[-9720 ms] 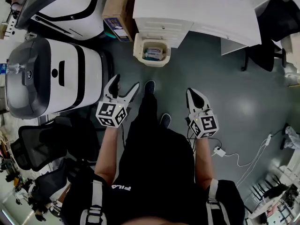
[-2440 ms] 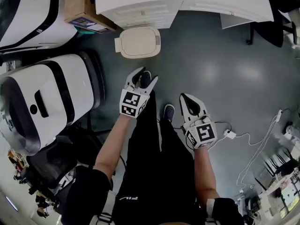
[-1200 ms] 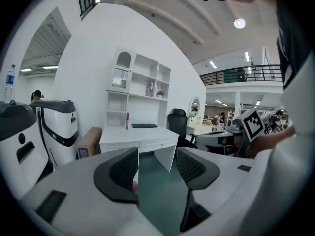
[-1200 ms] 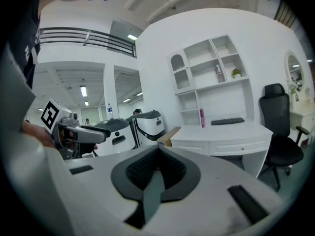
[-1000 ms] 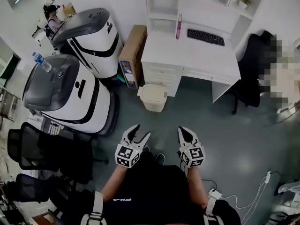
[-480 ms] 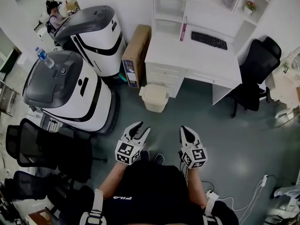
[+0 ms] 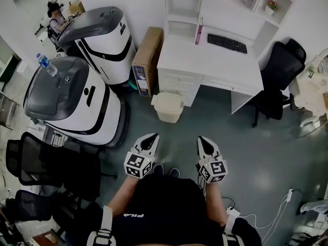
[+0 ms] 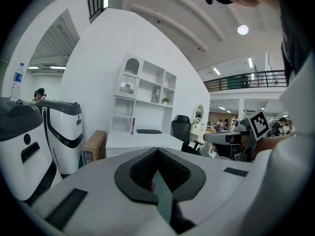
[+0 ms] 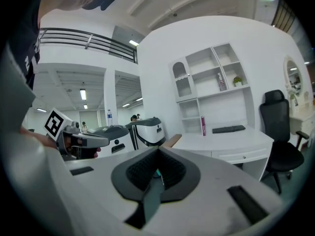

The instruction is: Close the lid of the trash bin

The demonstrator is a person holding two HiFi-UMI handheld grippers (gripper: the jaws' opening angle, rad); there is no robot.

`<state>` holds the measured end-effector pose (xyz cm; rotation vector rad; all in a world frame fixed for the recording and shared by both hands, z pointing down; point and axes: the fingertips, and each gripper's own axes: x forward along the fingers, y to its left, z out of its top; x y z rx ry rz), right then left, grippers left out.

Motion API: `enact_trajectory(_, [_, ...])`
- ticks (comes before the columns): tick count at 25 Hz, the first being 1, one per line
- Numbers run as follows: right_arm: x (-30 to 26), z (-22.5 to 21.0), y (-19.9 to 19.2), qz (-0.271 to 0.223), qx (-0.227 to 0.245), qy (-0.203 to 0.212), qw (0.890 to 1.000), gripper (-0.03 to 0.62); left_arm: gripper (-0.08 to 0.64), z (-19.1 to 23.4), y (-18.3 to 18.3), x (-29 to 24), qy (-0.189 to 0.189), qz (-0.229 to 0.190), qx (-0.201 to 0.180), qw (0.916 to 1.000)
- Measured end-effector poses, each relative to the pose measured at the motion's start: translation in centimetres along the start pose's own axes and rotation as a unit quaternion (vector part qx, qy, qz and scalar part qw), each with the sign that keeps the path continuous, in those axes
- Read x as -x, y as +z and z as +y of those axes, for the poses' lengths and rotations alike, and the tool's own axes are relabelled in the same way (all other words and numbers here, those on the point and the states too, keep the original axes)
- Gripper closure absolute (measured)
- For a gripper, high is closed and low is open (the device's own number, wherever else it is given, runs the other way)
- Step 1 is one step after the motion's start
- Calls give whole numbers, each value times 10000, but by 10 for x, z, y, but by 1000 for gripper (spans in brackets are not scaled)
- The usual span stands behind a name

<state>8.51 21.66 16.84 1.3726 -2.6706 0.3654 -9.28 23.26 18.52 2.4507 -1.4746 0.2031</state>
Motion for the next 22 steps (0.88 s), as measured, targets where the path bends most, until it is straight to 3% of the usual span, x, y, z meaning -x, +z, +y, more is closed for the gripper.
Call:
enact_trajectory(8, [-8,4,3,2,324,55,9995,591,557,9,-1,-4,37,45,-34,10000])
enact_trajectory(22, [-11,2,-2,106,358,25,9993,591,557,13,13,-4,-26,-257,-50,9997])
